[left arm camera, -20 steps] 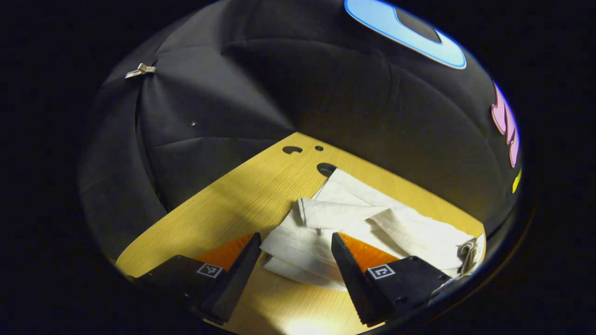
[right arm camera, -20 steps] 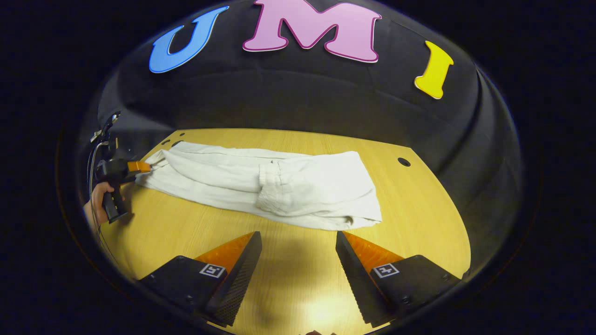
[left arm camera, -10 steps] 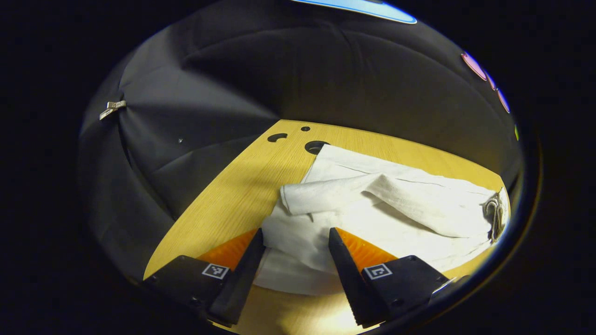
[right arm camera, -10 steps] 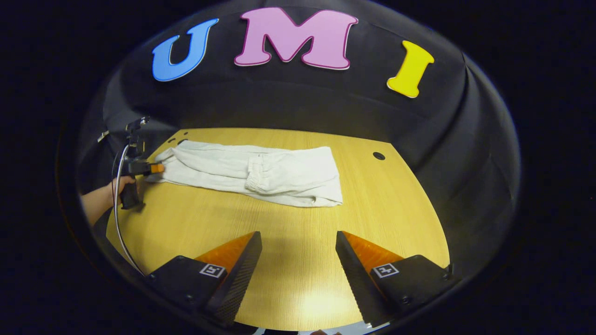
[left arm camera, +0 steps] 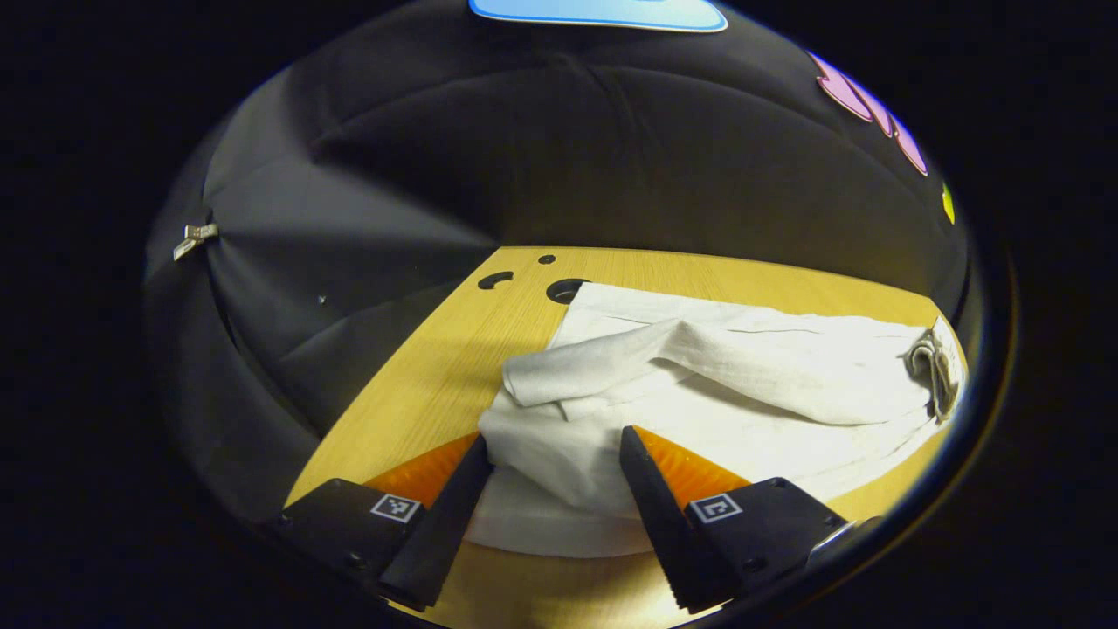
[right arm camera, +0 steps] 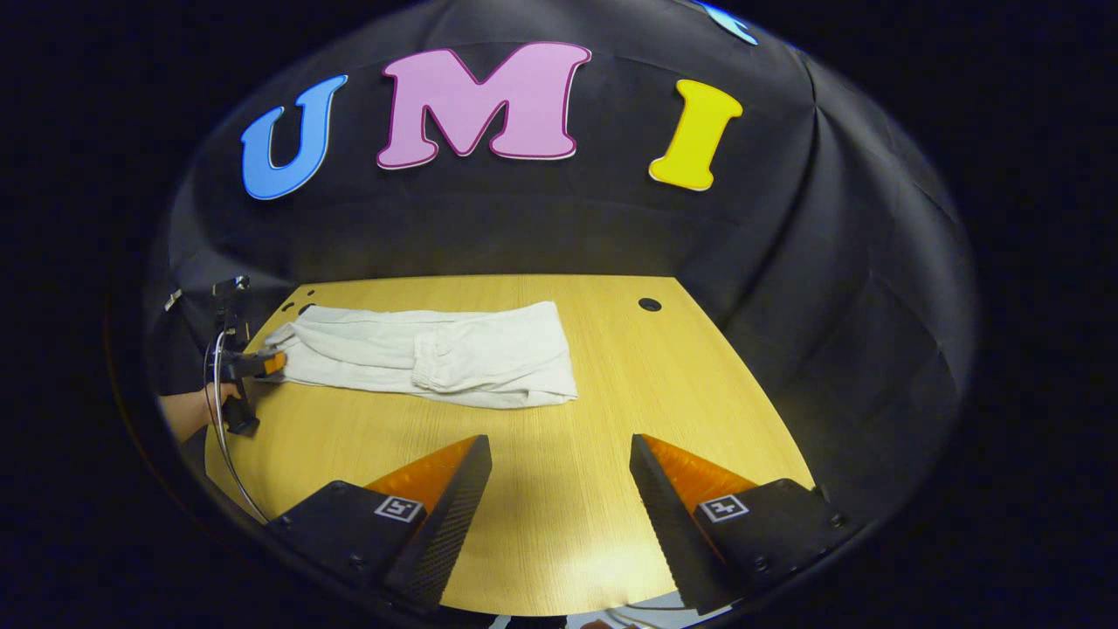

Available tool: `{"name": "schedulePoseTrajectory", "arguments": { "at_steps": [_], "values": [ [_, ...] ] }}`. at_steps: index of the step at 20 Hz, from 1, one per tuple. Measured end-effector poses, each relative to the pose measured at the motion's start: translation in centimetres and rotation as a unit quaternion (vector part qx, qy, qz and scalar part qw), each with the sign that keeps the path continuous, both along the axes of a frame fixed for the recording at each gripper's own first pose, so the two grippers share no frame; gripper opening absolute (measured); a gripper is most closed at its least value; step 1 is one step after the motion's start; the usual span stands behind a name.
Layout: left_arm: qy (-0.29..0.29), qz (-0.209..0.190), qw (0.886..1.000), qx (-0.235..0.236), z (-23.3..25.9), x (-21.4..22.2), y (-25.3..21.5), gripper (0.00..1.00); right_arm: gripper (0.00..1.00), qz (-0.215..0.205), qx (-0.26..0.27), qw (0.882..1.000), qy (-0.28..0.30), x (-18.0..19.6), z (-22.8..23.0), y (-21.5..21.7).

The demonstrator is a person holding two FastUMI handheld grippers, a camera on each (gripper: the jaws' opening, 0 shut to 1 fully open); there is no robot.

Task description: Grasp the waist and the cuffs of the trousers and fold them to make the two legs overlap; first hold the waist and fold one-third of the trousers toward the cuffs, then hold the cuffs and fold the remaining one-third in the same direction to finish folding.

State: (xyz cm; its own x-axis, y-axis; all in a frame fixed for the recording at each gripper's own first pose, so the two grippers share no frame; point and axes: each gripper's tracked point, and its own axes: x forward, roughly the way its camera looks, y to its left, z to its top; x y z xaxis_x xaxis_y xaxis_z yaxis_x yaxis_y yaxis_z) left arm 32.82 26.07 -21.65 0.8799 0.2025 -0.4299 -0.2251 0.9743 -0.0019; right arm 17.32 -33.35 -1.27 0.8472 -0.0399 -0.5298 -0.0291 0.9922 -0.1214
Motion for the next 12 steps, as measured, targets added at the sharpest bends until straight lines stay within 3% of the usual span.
{"name": "schedulePoseTrajectory", "arguments": {
  "at_steps": [5,12],
  "values": [
    [0.016,-0.049,0.998,0.03,0.1,0.3,0.0,0.93,0.99,0.009,-0.012,1.0,0.015,-0.3,-1.3,0.6],
    [0.024,-0.054,0.998,0.002,-0.2,0.3,-0.1,0.93,0.99,0.025,-0.007,0.999,0.036,-0.1,-2.7,2.6]
  ]
}}
